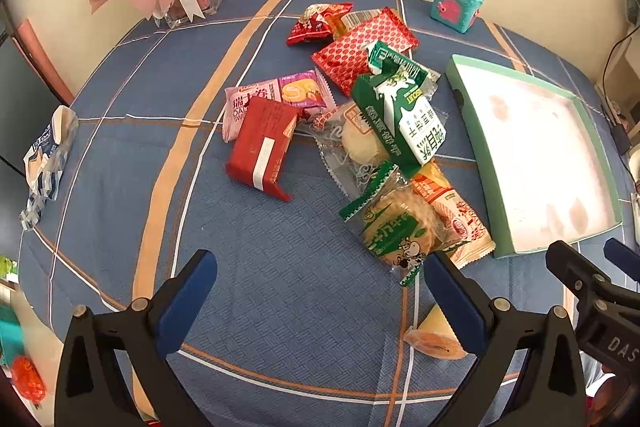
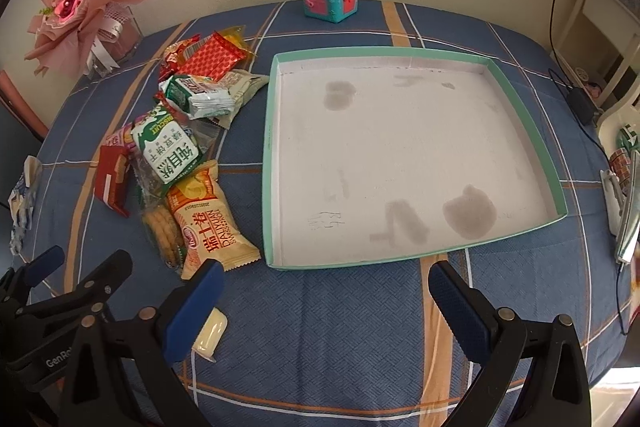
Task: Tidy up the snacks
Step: 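Move the right tool toward the cream pudding cup beside the snack pile, then close the right gripper on the pudding cup while the left tool approaches the green-wrapped biscuit, then lift the pudding cup with the right gripper while the left gripper grasps the green-wrapped biscuit, then lower the biscuit into the tray with the left gripper while the right releases the pudding cup there, then withdraw both tools from the tray back toward the snack pile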
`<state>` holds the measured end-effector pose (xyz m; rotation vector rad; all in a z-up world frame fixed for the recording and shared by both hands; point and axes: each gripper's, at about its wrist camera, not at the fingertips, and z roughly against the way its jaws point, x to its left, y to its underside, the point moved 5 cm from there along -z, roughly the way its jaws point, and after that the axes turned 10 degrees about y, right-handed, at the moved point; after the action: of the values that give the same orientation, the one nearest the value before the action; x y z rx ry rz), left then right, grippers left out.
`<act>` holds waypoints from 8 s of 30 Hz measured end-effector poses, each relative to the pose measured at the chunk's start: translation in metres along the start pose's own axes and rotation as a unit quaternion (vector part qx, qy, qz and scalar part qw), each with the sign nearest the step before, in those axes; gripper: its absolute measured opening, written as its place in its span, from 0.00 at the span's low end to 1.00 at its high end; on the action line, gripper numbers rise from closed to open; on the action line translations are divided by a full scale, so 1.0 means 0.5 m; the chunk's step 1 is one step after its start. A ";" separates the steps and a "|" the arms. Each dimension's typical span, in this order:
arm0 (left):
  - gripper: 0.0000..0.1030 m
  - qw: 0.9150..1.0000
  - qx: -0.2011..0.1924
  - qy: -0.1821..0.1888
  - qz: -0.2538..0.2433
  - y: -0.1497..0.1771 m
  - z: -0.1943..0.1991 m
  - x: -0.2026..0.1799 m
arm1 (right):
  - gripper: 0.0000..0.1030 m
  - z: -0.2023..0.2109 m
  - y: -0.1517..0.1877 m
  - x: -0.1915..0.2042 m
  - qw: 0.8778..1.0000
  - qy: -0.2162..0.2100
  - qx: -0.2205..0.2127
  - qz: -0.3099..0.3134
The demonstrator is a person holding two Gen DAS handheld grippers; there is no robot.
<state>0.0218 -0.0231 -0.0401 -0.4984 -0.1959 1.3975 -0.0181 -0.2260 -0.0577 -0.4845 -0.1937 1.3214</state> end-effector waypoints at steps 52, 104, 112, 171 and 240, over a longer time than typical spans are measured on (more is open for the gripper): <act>0.98 0.989 0.046 0.092 0.110 0.069 -0.015 0.123 | 0.81 -0.040 0.094 0.179 0.983 -0.112 0.112 0.097; 0.78 0.962 0.115 0.135 0.208 -0.039 -0.147 0.018 | 0.39 0.016 -0.022 0.026 0.993 -0.114 0.026 0.010; 0.70 0.954 0.115 0.157 0.227 -0.042 -0.185 0.008 | 0.39 0.003 -0.021 -0.007 0.993 -0.110 0.034 -0.008; 0.51 0.971 0.012 0.225 0.075 -0.241 -0.199 -0.357 | 0.39 -0.144 -0.214 -0.302 0.986 0.039 -0.019 -0.162; 0.97 0.997 -0.003 0.072 0.037 -0.283 -0.229 -0.310 | 1.00 -0.196 -0.238 -0.316 0.988 0.100 -0.004 -0.121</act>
<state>0.1681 -0.2115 -0.0534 -0.6136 -0.0658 1.4277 0.0870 -0.4194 -0.0700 -0.5782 -0.0887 1.0284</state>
